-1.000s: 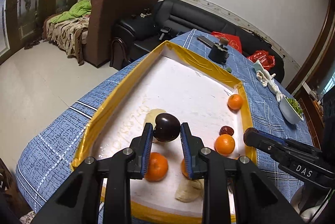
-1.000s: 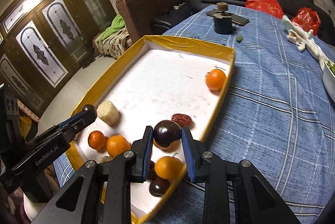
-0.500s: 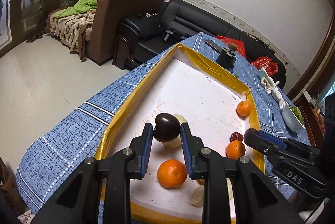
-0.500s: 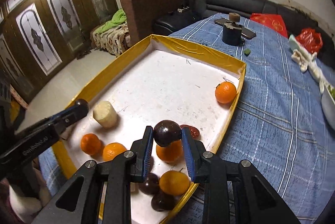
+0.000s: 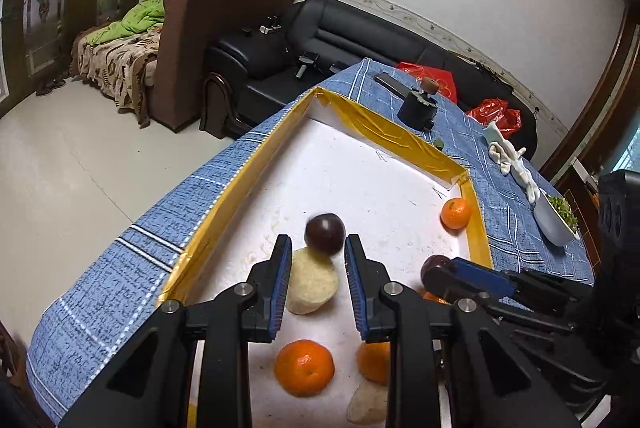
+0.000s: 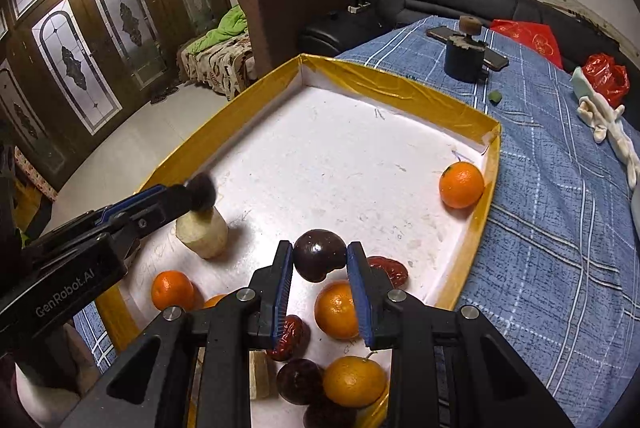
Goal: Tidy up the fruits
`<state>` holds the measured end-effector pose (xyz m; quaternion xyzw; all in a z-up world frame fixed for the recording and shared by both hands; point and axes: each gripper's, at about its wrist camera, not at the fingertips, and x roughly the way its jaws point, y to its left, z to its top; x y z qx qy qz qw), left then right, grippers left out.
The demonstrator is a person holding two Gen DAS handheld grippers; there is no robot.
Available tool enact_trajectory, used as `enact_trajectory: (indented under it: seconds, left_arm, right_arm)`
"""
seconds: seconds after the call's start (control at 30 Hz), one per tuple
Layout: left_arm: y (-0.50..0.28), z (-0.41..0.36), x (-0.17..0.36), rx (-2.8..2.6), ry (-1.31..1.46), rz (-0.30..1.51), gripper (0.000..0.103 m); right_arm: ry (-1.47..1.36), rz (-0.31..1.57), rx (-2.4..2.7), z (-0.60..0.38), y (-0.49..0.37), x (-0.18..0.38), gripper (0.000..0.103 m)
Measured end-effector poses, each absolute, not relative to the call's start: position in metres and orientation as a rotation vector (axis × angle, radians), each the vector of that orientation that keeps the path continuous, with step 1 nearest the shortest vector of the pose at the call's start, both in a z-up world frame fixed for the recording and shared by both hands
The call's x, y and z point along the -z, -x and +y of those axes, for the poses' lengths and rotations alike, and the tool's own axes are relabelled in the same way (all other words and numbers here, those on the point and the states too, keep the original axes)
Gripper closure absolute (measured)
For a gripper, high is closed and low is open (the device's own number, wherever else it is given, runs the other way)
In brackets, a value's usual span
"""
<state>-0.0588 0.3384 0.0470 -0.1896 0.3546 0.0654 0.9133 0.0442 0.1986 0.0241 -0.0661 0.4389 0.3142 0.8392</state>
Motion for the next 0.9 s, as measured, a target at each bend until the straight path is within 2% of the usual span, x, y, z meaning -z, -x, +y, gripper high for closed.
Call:
enact_trajectory:
  seconds: [0.1,0.17,0.2,0.23,0.3,0.33,0.37,0.4,0.63,0.9]
  left_arm:
    - [0.056,0.338,-0.043,-0.128,0.397,0.738,0.076]
    - [0.056,0.34,-0.041,-0.129,0.409,0.742,0.064]
    - [0.057,0.342,-0.04,-0.133,0.417,0.74,0.051]
    - [0.058,0.344,-0.04,-0.138,0.425,0.737,0.044]
    - [0.061,0.346,-0.041,-0.144,0.436,0.731,0.04]
    - [0.061,0.347,-0.042,-0.144,0.442,0.731,0.036]
    - [0.063,0.348,-0.042,-0.145,0.449,0.73,0.034]
    - [0.065,0.348,-0.043,-0.146,0.453,0.726,0.034]
    - [0.075,0.34,-0.051,-0.161,0.432,0.717,0.029]
    - [0.088,0.327,-0.061,-0.215,0.364,0.701,0.025]
  right_arm:
    - [0.139,0.935,-0.662,0.2,-0.045,-0.02,0.071]
    - [0.134,0.936,-0.661,0.201,-0.047,-0.019,0.071]
    - [0.131,0.935,-0.66,0.201,-0.047,-0.019,0.071]
    - [0.126,0.936,-0.661,0.201,-0.047,-0.018,0.07]
    - [0.114,0.94,-0.663,0.2,-0.048,-0.018,0.063]
    - [0.108,0.939,-0.666,0.199,-0.048,-0.018,0.051]
    - [0.102,0.93,-0.665,0.199,-0.047,-0.02,0.039]
    - [0.098,0.92,-0.663,0.197,-0.045,-0.021,0.037]
    - [0.077,0.88,-0.652,0.185,-0.03,-0.033,0.037]
    - [0.076,0.92,-0.642,0.163,-0.014,-0.028,0.037]
